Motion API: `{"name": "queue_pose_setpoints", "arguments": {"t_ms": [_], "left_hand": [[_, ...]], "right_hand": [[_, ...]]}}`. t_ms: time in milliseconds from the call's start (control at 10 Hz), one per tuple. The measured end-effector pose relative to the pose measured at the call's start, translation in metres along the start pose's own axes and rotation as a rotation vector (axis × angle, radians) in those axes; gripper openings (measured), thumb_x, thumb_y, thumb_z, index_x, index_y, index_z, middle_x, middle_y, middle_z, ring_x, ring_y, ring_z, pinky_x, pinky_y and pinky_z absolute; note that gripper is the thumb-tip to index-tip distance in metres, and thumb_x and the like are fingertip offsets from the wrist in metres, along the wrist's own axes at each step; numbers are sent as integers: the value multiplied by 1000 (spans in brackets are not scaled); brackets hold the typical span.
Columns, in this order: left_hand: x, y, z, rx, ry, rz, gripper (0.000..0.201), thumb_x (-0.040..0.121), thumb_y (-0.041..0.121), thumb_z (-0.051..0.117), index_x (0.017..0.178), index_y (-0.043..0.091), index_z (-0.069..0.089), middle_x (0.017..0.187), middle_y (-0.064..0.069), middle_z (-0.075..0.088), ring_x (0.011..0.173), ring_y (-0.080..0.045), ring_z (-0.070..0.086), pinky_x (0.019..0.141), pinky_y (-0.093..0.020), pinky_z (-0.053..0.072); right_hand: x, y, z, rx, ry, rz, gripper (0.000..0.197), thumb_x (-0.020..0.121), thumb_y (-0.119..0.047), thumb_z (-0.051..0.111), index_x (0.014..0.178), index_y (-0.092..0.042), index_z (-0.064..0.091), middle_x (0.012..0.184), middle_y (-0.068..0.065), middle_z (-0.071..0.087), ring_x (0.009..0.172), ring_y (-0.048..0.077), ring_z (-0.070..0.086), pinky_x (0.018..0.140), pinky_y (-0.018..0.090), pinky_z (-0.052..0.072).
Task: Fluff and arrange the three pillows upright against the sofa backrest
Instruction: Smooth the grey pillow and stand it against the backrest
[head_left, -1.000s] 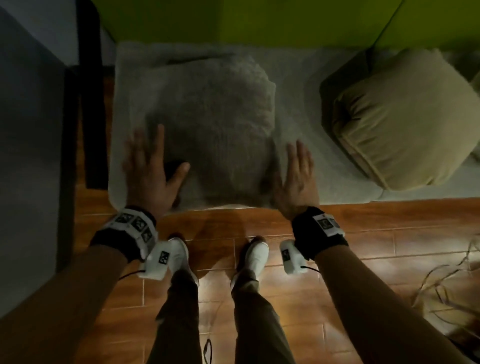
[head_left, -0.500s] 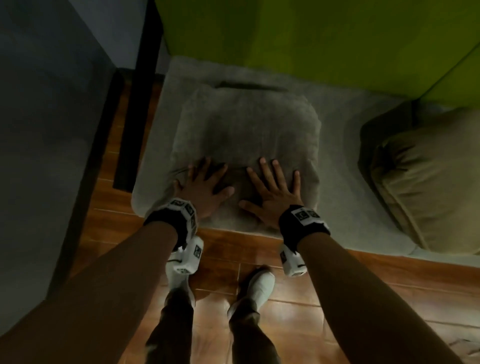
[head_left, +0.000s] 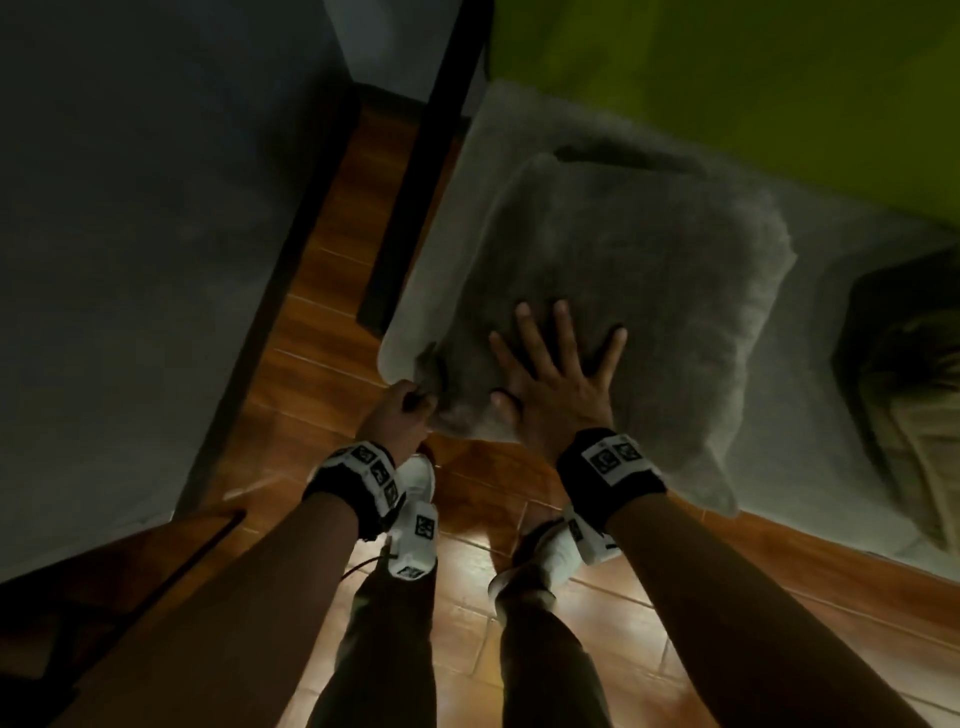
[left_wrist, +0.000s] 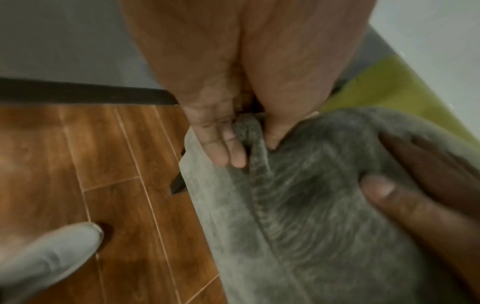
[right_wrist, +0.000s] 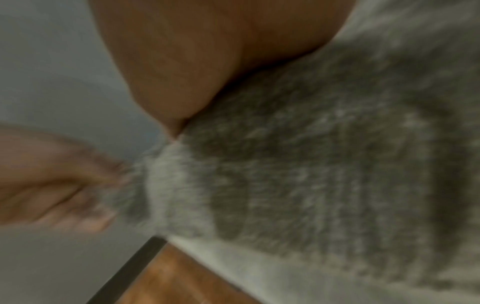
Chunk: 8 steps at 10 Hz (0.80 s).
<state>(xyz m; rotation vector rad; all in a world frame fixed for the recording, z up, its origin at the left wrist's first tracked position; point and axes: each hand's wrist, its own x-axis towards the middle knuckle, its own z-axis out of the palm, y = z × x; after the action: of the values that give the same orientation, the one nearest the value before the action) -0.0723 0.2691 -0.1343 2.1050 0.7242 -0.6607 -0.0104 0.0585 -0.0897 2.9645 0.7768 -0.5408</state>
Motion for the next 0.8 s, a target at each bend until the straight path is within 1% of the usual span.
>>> {"name": "queue_pose_setpoints", "arguments": {"t_ms": [100, 200, 300, 400, 500, 600, 700, 800], "left_hand": [[3, -9, -3, -104, 15, -51, 40, 100, 38, 53, 126, 9, 62, 120, -16, 68, 112, -37, 64, 90, -40, 50], [-4, -11, -8, -316, -62, -81, 27, 99, 34, 54, 112, 12, 65, 118, -24, 68, 104, -39, 68, 94, -49, 53], [-10, -7, -8, -391, -116, -1, 13, 104, 26, 47, 96, 22, 57, 114, -21, 68, 99, -37, 70, 90, -46, 53], [-11, -8, -14, -282, -46, 61, 15, 104, 22, 47, 91, 26, 55, 93, -8, 66, 84, -24, 67, 75, -31, 56], [-8, -16, -21, -85, -71, 44, 19, 105, 25, 44, 100, 14, 59, 96, -7, 64, 87, -23, 65, 68, -23, 42], [-10, -3, -29, -62, 106, 70, 20, 102, 27, 49, 117, 16, 57, 122, -10, 59, 108, -30, 61, 78, -34, 45], [-27, 52, -21, -85, 268, 392, 50, 103, 38, 44, 150, 24, 35, 159, -6, 30, 144, -24, 35, 111, -41, 40], [-29, 108, 19, 235, 194, 751, 61, 104, 49, 23, 160, 27, 10, 169, -1, 0, 155, -21, 0, 125, -44, 10]], "right_hand": [[-6, -22, 3, -102, -98, -296, 60, 96, -44, 55, 153, -44, 37, 169, -10, 19, 158, 22, 1, 104, 84, -14], [-14, -25, -6, -95, -46, -333, 62, 91, -45, 60, 151, -41, 43, 167, -8, 27, 158, 22, 10, 109, 77, -18], [-10, -26, -18, 2, 70, -91, 66, 99, -51, 45, 160, -37, 23, 172, -5, 6, 158, 22, -4, 114, 67, -23], [10, -27, -17, 84, 32, 117, 65, 103, -58, 25, 163, -35, 12, 172, -5, -4, 157, 18, -11, 114, 59, -28], [10, -21, -17, 134, 51, 50, 63, 103, -60, 23, 161, -36, 20, 171, -6, -2, 157, 17, -11, 119, 63, -19], [-5, 9, -28, 179, 214, 162, 62, 104, -59, 32, 161, -40, 16, 169, -8, -7, 157, 23, -13, 118, 66, -16], [-13, 40, -32, 201, 201, 343, 69, 102, -64, 30, 161, -42, 3, 170, -8, -16, 156, 27, -18, 117, 72, -9], [-13, 52, -22, 156, 170, 276, 70, 101, -65, 28, 161, -43, -1, 168, -10, -20, 156, 27, -18, 117, 73, -8]]}}
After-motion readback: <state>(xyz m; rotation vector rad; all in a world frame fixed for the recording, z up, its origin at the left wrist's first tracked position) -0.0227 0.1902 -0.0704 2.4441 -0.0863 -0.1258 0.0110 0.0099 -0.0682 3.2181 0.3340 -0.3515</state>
